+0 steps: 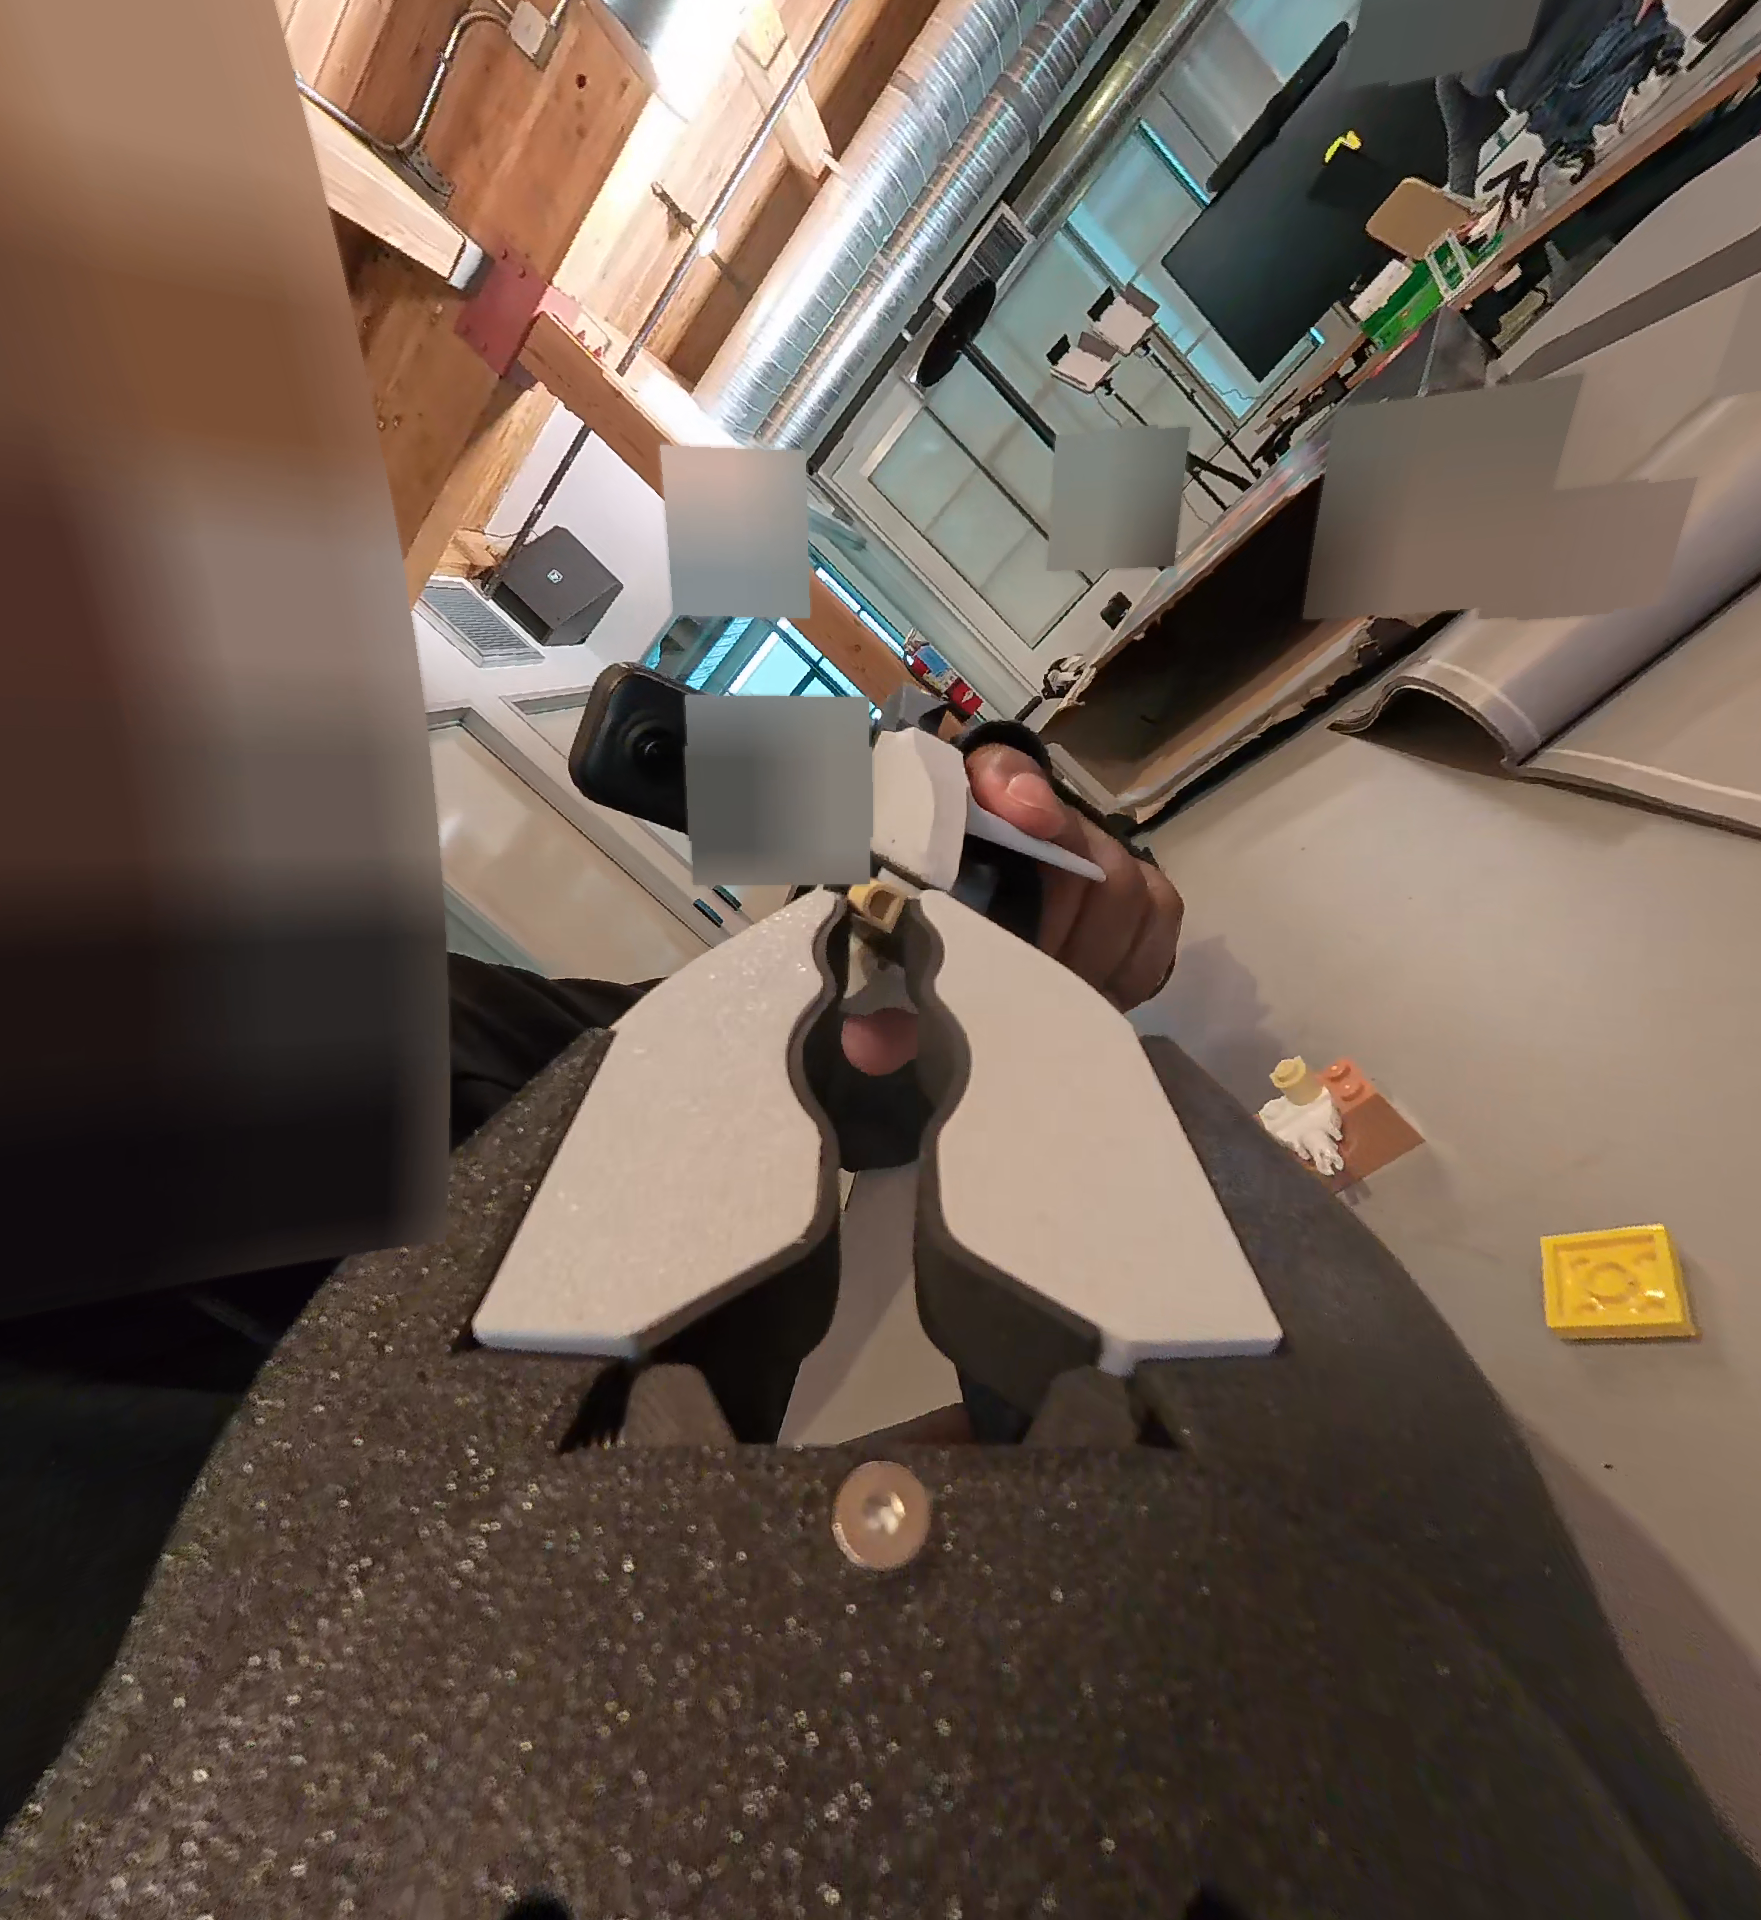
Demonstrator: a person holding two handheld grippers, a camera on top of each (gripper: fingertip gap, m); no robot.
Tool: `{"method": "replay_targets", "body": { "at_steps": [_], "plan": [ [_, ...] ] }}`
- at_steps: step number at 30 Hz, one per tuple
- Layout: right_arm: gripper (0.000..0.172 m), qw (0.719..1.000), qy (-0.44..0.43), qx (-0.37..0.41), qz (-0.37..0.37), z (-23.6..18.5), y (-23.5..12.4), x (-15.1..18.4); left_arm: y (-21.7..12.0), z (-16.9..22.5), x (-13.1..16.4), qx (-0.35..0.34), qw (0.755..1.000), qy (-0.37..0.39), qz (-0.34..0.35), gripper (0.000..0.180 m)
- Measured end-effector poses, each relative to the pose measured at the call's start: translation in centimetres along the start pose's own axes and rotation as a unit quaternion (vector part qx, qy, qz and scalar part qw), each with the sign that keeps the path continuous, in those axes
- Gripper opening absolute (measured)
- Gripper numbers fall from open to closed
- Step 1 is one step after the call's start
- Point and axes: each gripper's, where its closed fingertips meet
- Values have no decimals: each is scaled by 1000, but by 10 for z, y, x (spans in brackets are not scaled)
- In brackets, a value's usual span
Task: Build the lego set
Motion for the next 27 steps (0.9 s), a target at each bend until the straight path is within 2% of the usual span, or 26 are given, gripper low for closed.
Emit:
{"method": "replay_targets", "body": {
  "at_steps": [9, 13, 16, 20, 24, 27],
  "plan": [
    [9, 1000, -1, 6, -3, 2, 1, 1, 0, -1, -2, -17, 999, 35, -1, 8],
    [10, 999, -20, 11, -23, 2, 1, 5, -2, 2, -1, 5, 1000, 22, -17, 8],
    [14, 992, -99, 50, -58, 10, -2, 8, -6, 2, 4, 22, 998, 22, -51, 8],
    [15, 959, -213, 130, -135, 30, -11, 16, -12, 2, 24, 38, 988, 40, -143, 8],
    [16, 946, -222, 151, -180, 33, -9, 31, -15, 9, 41, 56, 976, 61, -203, 8],
    [16, 939, -215, 172, -205, 40, -11, 40, -16, 14, 48, 72, 969, 71, -224, 8]
  ]
}}
Point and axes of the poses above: each gripper's, where its closed fingertips meet, y out along the fingers, x out of its underside, z = x × y across the jaws, and after that the axes turned 9 degrees about z, right-handed
